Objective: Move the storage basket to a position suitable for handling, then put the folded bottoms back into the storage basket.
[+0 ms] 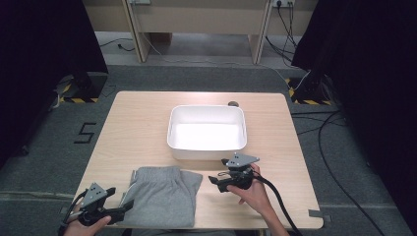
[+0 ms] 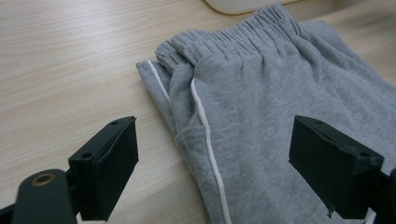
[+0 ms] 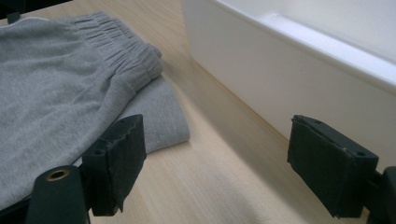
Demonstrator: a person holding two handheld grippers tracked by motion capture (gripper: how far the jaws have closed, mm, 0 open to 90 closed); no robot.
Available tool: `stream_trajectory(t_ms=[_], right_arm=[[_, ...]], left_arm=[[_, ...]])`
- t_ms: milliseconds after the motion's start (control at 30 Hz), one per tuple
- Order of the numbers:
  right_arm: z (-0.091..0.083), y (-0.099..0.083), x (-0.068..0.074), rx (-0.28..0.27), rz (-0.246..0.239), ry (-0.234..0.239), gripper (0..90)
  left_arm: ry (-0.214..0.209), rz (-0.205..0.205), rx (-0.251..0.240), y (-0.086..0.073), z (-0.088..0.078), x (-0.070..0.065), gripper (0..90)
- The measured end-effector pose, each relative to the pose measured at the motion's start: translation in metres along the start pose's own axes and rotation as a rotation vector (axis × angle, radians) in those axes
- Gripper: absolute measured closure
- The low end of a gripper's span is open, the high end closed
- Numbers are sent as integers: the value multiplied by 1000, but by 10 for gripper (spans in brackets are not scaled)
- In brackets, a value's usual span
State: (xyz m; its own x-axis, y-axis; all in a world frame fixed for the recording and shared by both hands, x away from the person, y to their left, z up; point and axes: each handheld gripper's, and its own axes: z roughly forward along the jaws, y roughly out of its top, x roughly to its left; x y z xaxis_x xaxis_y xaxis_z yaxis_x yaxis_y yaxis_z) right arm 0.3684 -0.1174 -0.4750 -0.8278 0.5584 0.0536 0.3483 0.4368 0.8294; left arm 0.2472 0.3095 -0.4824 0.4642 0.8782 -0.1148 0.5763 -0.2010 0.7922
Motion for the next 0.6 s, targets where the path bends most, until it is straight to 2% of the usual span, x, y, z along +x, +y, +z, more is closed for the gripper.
stream_trajectory(t_ms=[233, 367, 500, 533, 567, 600], right_arm=[[3, -2, 4, 15, -7, 11, 188], [7, -2, 5, 15, -10, 17, 189], [9, -3, 7, 26, -16, 23, 190], [11, -3, 8, 31, -18, 29, 192], [12, -4, 8, 34, -19, 31, 193], [12, -4, 9, 39, -17, 34, 194]], left_arm=[[11, 6, 9, -6, -5, -8, 149], [9, -17, 0, -10, -9, -10, 147], [14, -35, 13, -14, -11, -11, 147], [16, -40, 1, -14, -12, -11, 147], [16, -61, -26, -12, -16, -10, 149], [16, -61, -26, -12, -16, -10, 149]])
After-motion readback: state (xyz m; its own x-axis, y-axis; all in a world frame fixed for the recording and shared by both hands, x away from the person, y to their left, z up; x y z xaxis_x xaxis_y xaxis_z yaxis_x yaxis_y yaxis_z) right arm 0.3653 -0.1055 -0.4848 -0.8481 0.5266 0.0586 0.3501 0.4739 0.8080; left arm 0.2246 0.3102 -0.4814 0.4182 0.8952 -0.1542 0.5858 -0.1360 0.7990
